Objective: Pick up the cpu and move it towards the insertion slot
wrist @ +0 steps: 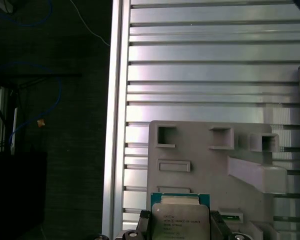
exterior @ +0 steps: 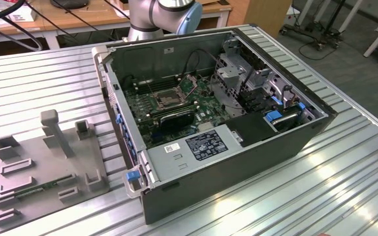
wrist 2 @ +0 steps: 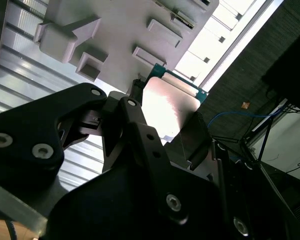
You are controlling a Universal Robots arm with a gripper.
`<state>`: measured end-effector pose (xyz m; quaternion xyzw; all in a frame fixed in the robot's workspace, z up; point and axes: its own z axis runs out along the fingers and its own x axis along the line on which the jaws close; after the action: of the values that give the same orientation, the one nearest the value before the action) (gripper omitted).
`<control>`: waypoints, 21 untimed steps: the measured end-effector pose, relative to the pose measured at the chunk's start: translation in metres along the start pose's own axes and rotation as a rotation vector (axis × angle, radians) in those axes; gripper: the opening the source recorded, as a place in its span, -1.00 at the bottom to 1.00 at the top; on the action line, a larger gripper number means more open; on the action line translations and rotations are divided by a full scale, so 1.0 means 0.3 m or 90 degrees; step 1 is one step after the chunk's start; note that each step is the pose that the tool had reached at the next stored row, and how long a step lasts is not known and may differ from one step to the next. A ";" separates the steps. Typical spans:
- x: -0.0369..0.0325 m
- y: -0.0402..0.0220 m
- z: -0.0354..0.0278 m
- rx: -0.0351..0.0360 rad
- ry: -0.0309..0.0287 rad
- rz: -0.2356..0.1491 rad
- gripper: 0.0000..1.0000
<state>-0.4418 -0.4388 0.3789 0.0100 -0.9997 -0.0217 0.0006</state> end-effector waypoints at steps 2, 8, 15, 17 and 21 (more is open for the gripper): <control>0.000 0.000 0.000 0.0000 0.0000 0.000 0.08; 0.000 0.001 -0.016 0.0000 0.0000 0.000 0.08; 0.000 0.001 -0.035 -0.0001 -0.0002 0.000 0.08; 0.000 0.002 -0.036 0.0000 0.0000 0.000 0.08; -0.007 0.001 -0.036 0.0000 0.0000 0.000 0.08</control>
<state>-0.4396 -0.4388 0.3899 0.0100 -0.9997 -0.0217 0.0006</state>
